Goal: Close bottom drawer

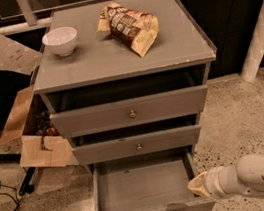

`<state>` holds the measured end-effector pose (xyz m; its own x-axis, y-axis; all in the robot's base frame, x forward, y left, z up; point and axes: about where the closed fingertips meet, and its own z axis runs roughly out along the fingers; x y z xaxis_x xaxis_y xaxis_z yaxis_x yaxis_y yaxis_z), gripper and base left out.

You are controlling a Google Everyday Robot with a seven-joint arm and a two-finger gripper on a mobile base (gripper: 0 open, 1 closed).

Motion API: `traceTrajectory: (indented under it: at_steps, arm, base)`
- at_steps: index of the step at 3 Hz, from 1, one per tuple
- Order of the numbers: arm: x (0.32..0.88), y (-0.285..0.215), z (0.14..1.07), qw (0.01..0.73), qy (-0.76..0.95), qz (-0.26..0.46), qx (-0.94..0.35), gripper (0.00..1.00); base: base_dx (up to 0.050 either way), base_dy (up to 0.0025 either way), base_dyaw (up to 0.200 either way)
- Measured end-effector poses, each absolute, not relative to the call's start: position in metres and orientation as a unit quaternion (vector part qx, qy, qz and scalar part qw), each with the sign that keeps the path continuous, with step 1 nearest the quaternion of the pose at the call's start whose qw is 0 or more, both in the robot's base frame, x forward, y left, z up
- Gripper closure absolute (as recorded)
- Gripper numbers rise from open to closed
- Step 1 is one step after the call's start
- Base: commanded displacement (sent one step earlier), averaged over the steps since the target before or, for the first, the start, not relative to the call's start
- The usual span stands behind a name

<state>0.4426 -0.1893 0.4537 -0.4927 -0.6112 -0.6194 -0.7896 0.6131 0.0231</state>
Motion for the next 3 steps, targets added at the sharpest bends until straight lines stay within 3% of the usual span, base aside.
traceTrajectory:
  at_steps: [3]
  arm:
    - [0.432,-0.199,0.364,0.309,0.813,0.224,-0.439,1.0]
  base:
    - [0.0,0.0,0.0]
